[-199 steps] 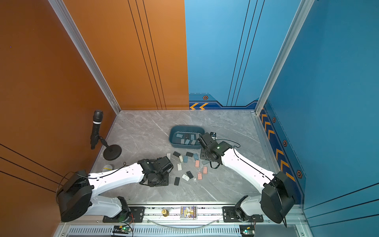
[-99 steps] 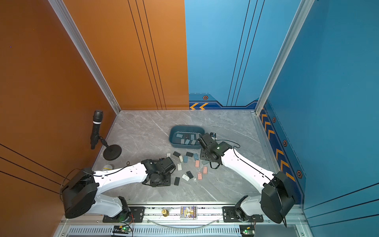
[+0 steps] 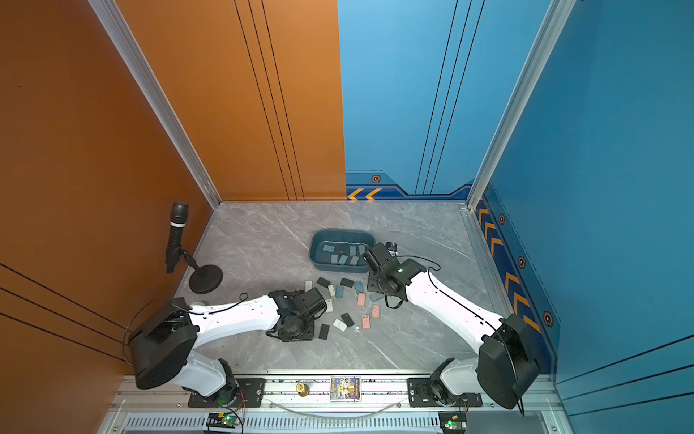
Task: Put the eraser in the storage box
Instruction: Pick up the eraser from the center of the board.
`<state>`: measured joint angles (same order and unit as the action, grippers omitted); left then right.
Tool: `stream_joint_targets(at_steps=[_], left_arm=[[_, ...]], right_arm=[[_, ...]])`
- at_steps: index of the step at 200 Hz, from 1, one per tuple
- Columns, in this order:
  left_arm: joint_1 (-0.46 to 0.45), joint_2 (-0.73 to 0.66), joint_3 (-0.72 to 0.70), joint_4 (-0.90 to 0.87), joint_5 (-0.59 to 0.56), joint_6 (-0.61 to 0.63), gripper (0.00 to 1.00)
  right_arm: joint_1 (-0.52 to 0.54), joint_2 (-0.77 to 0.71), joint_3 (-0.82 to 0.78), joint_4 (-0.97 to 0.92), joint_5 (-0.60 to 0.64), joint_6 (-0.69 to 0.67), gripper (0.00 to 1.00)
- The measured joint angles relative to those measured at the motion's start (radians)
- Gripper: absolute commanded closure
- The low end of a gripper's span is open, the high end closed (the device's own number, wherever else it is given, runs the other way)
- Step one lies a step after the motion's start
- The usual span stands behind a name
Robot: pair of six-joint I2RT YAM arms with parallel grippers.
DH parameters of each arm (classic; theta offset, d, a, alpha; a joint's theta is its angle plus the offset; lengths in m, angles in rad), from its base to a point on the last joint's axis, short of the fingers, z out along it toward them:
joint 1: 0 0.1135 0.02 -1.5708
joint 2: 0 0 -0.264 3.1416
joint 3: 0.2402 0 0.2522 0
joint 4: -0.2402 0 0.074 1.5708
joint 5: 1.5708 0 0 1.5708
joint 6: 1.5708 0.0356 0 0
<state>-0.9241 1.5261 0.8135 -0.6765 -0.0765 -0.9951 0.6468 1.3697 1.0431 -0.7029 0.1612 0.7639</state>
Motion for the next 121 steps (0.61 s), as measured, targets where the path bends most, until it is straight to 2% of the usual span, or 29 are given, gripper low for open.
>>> stream_joint_targets(at_steps=[75, 121], left_arm=[[0.000, 0.006, 0.006, 0.000, -0.008, 0.002, 0.74], [0.000, -0.035, 0.006, 0.000, -0.007, 0.003, 0.78]], right_arm=[[-0.006, -0.008, -0.011, 0.000, 0.000, 0.000, 0.47], [-0.006, -0.027, -0.026, 0.000, 0.000, 0.004, 0.46]])
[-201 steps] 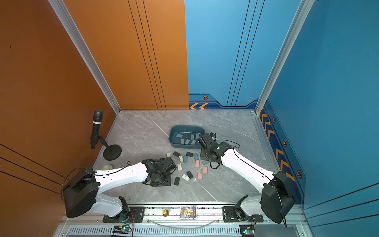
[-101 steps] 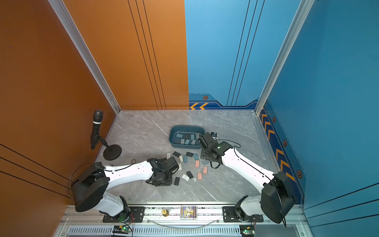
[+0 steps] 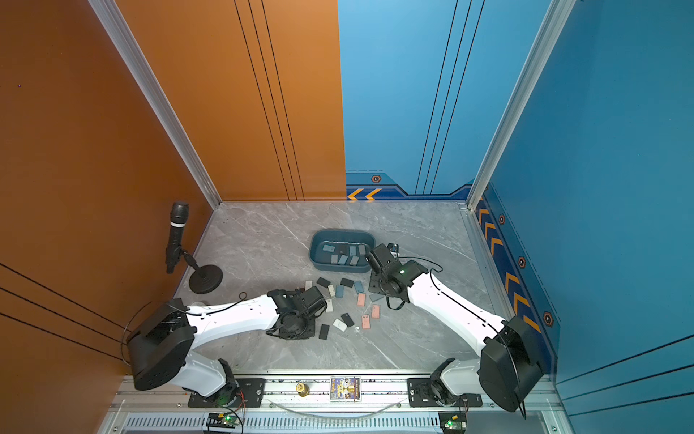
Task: Put the eraser in the storage box
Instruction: Pick up the eraser from the center of the board, then place the eraser in the storage box.
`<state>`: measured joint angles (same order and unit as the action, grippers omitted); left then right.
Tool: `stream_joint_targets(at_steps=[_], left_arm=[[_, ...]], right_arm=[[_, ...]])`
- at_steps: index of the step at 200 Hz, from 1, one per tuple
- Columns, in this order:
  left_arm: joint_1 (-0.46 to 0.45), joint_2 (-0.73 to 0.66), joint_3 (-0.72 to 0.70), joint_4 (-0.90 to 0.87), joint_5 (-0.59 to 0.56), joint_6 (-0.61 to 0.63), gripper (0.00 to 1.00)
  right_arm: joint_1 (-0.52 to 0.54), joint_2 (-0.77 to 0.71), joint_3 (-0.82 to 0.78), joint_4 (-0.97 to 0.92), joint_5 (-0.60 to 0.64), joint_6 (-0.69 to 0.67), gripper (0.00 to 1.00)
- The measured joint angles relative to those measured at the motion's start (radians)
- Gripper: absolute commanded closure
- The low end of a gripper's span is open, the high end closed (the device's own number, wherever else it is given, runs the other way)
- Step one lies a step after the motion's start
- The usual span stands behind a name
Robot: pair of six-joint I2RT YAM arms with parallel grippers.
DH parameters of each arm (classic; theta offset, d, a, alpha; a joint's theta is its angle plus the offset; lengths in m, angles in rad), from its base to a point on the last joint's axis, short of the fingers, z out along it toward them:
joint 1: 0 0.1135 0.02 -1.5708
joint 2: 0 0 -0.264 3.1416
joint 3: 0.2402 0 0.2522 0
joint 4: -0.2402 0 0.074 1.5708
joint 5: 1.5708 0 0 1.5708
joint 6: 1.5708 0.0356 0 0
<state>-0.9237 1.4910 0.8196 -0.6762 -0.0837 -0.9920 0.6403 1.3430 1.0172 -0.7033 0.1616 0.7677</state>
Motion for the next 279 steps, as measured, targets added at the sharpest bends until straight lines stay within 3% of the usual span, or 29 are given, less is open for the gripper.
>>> stream_joint_targets(at_steps=[65, 129, 200, 279], left_arm=[[0.016, -0.140, 0.027, -0.048, -0.026, 0.005, 0.81], [0.117, -0.227, 0.117, -0.101, -0.032, 0.075, 0.82], [0.240, -0.210, 0.253, -0.129, -0.013, 0.185, 0.83], [0.338, -0.068, 0.441, -0.130, 0.037, 0.297, 0.83]], right_arm=[[0.000, -0.015, -0.014, 0.002, 0.000, 0.000, 0.46], [-0.001, -0.015, -0.016, 0.009, -0.001, 0.001, 0.46], [-0.007, 0.004, -0.016, 0.025, -0.008, 0.000, 0.46], [-0.027, 0.010, -0.016, 0.034, -0.027, 0.000, 0.46]])
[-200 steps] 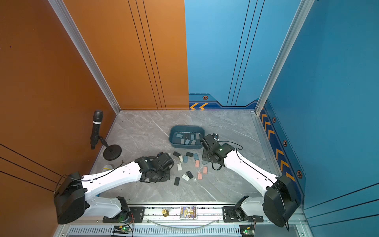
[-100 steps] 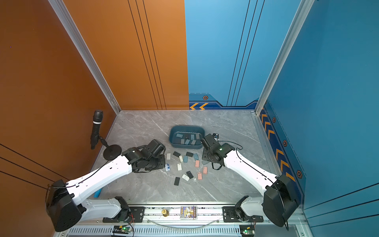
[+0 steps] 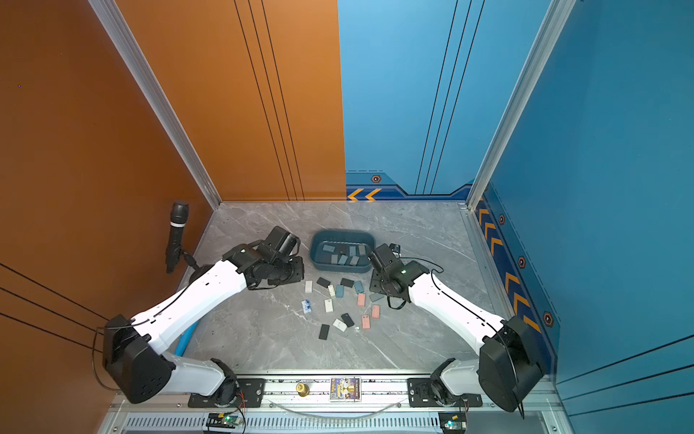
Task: Put the eraser in the storage box
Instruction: Place the eraser in the storage box.
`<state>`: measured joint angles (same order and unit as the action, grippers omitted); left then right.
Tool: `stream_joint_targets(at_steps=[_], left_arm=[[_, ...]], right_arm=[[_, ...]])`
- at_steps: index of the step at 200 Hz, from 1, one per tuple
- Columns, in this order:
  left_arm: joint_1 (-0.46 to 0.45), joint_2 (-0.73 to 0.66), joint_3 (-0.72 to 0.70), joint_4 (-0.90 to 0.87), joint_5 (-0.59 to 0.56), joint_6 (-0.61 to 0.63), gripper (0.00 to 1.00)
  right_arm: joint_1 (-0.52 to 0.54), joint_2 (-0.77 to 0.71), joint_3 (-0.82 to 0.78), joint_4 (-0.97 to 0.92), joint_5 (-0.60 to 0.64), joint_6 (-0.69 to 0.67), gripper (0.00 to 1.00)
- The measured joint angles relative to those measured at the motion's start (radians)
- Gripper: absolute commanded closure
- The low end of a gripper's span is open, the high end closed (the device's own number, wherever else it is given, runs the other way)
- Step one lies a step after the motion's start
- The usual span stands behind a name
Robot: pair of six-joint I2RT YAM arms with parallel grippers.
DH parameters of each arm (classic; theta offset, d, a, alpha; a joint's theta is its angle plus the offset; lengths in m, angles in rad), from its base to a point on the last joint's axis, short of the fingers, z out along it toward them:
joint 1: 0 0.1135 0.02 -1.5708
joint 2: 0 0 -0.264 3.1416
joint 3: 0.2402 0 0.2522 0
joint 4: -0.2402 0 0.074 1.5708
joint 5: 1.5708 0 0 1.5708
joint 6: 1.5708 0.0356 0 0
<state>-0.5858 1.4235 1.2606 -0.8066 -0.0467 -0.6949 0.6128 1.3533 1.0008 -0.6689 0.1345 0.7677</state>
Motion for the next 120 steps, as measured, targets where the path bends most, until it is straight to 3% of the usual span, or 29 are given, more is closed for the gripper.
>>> stream_joint_targets(at_steps=[120], left_arm=[[0.105, 0.348, 0.327, -0.014, 0.076, 0.156, 0.85]], right_arm=[[-0.019, 0.017, 0.000, 0.017, -0.011, 0.000, 0.46]])
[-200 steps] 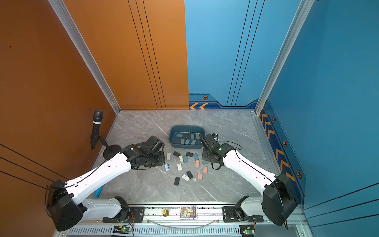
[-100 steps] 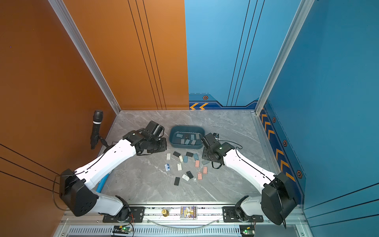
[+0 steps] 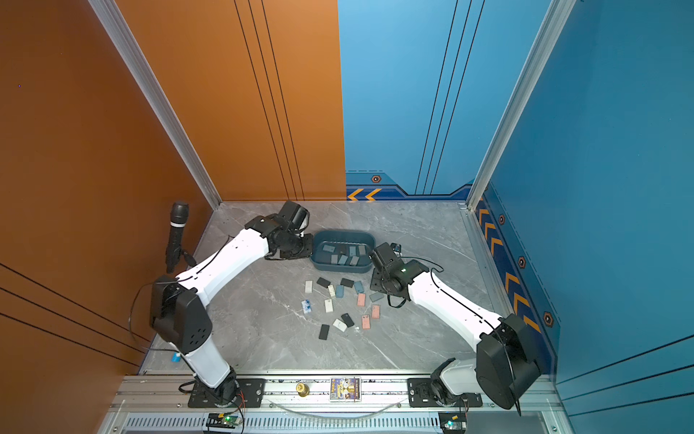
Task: Put the eraser in the storage box
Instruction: Place the eraser in the storage box.
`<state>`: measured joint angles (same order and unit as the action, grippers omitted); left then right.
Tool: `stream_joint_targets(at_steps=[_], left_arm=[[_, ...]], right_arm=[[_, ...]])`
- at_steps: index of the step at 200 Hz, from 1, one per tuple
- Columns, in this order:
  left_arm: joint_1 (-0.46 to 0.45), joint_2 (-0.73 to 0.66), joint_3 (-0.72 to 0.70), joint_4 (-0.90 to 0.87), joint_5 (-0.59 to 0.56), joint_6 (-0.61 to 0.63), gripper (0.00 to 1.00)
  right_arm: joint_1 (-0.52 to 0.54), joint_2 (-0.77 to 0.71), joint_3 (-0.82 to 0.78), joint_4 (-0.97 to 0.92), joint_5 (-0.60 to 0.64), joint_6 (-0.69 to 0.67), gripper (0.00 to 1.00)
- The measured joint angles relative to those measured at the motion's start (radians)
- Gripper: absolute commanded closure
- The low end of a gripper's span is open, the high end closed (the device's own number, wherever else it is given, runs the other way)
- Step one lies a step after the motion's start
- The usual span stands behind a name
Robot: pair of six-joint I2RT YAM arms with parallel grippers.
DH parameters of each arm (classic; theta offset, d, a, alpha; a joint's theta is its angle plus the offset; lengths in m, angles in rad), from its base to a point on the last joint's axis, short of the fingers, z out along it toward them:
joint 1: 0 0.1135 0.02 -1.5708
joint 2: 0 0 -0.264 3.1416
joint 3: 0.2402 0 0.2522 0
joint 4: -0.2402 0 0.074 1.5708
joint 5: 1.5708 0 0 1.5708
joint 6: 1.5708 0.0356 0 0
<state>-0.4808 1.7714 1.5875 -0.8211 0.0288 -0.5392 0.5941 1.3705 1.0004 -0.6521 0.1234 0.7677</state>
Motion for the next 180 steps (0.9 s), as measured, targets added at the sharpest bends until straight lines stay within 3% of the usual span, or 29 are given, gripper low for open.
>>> stream_joint_targets(at_steps=[120, 180], left_arm=[[0.001, 0.470, 0.439, -0.010, 0.119, 0.053, 0.87], [-0.025, 0.629, 0.602, -0.010, 0.133, 0.072, 0.86]], right_arm=[[-0.086, -0.040, -0.021, -0.013, -0.012, 0.000, 0.46], [-0.138, -0.045, -0.034, -0.023, -0.031, -0.001, 0.46]])
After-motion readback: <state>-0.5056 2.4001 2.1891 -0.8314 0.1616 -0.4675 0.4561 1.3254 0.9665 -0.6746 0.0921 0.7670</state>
